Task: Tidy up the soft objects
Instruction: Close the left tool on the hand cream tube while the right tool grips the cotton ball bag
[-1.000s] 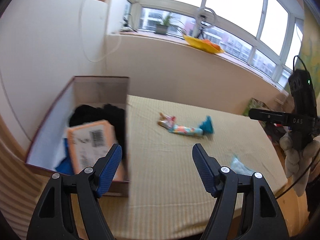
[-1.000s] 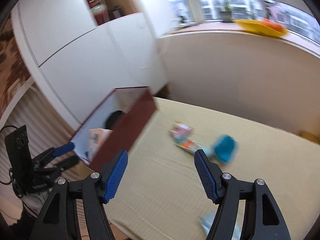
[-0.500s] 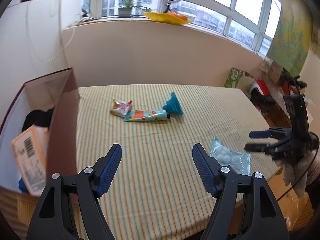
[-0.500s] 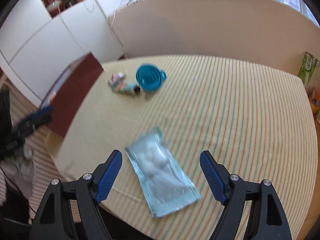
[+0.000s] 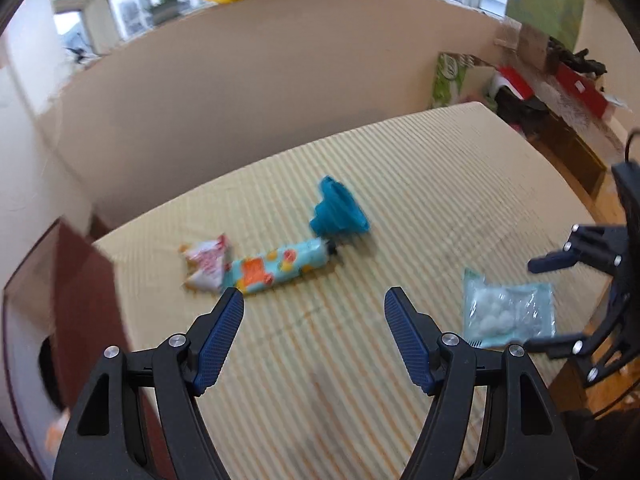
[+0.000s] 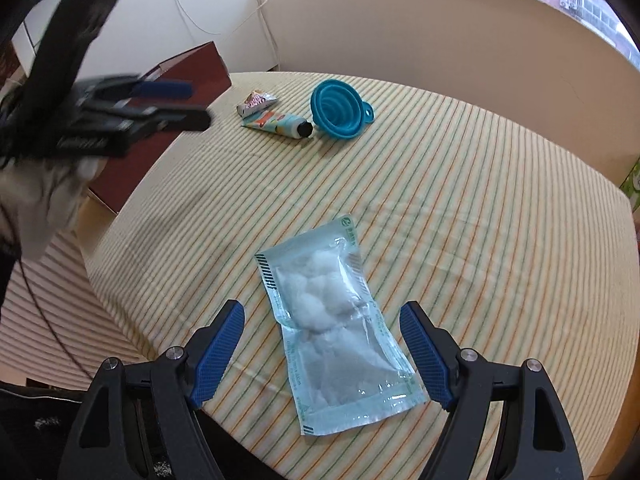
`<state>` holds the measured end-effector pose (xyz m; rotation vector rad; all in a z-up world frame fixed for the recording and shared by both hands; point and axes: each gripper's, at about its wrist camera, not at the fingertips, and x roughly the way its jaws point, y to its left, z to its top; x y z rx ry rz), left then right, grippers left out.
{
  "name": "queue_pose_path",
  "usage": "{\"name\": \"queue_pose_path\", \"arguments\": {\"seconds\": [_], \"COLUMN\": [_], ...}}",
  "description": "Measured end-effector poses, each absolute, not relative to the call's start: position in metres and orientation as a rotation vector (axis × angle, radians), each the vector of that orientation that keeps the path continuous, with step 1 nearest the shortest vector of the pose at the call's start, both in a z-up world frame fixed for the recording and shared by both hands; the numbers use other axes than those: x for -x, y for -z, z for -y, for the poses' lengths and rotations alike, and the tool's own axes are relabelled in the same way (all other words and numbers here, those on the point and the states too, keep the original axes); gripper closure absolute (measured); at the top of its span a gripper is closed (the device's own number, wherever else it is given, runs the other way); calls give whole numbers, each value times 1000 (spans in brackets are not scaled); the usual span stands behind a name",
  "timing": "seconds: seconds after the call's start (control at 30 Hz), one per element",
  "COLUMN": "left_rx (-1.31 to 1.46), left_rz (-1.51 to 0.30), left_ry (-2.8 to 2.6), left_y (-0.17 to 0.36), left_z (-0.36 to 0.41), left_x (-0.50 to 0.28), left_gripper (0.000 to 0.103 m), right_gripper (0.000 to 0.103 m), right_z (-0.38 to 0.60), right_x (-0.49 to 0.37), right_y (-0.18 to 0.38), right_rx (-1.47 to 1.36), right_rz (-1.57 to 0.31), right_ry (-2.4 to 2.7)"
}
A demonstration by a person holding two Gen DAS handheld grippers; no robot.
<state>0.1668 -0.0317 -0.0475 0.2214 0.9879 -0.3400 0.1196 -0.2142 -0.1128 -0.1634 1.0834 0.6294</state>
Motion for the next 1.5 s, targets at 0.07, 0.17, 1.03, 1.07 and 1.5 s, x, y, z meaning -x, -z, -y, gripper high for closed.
{"name": "queue_pose_path", "arguments": {"seconds": [0.07, 0.17, 1.03, 1.07, 1.5], "left_rx": [-175, -91, 279, 280, 41], "left_rz": [-1018, -1036, -1191, -1192, -1176], "left_ry": [362, 372, 399, 400, 352], "left_y": [52, 61, 114, 114, 111], "left_z": [34, 34, -6, -7, 12], "left_x": [-187, -209, -264, -260, -199], "left_gripper": [31, 31, 29, 30, 31], "right_gripper": [26, 26, 26, 26, 26], "right_z": [215, 220, 250, 250, 237], "right_x": [-125, -129, -122, -123, -126], "right_y": [117, 119, 115, 115, 126], "right_rx": [139, 108, -21, -23, 15], "right_rz": [-1098, -1109, -1143, -1144, -1163], "right_ry": [-629, -627, -617, -617, -626]}}
